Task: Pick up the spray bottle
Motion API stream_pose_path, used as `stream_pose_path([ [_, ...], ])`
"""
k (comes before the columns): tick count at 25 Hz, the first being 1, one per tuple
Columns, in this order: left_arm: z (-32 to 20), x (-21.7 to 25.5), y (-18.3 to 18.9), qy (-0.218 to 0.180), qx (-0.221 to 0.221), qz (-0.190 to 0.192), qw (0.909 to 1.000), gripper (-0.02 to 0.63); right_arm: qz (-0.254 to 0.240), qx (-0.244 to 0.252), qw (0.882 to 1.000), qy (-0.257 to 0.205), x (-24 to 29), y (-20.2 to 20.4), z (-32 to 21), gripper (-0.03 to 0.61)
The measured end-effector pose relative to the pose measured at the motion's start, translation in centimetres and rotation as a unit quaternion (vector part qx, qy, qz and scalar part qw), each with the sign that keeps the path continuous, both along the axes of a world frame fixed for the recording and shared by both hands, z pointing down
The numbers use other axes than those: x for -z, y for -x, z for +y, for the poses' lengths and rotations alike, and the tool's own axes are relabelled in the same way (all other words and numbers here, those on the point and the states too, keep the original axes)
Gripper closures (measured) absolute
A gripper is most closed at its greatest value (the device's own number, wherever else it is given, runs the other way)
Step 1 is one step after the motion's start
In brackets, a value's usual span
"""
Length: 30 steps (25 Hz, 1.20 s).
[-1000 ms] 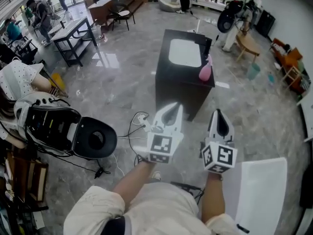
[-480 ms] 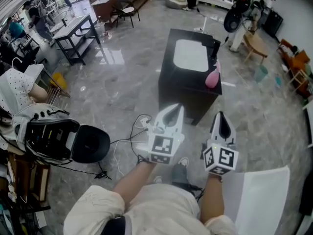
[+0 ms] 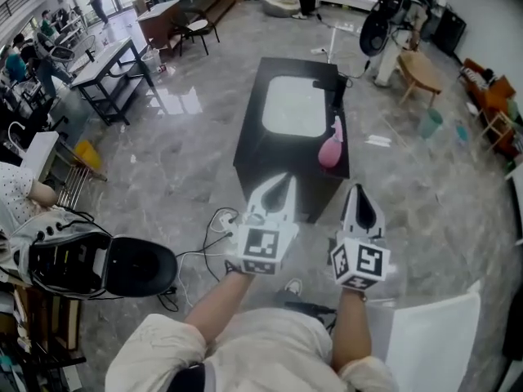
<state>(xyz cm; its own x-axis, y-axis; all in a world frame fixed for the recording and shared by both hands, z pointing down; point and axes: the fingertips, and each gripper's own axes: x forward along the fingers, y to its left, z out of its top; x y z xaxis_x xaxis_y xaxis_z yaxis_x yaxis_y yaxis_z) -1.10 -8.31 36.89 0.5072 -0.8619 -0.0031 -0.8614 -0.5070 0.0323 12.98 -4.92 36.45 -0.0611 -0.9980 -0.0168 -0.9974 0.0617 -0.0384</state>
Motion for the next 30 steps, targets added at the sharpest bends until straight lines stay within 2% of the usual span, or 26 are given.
stream_pose_path([
  [4, -4.0, 0.2, -4.1, -0.008, 0.005, -0.003, 1.0000, 0.612, -0.008, -0.002, 1.000, -0.001, 0.1, -4.4, -4.2, 0.574],
  [13, -7.3, 0.6, -6.8, -0.010, 0.036, -0.009, 0.9993, 0.612, -0.016, 0.017, 1.000, 0.000, 0.1, -8.3, -7.9, 0.574],
  [19, -10.4, -0.2, -7.0, -0.001, 0.044, -0.013, 0.9990, 0.612, -0.013, 0.025, 1.000, 0.009, -0.8, -8.7, -11.2, 0.574],
  [24, -14.2, -1.5, -6.8, 0.004, 0.039, -0.002, 0.9992, 0.612, -0.004, 0.022, 1.000, 0.014, -1.8, -8.1, -14.7, 0.574],
  [30, -19.3, -0.7, -6.2, -0.006, 0.026, 0.015, 0.9995, 0.612, 0.022, 0.014, 1.000, 0.007, -0.2, -7.0, -19.6, 0.574],
])
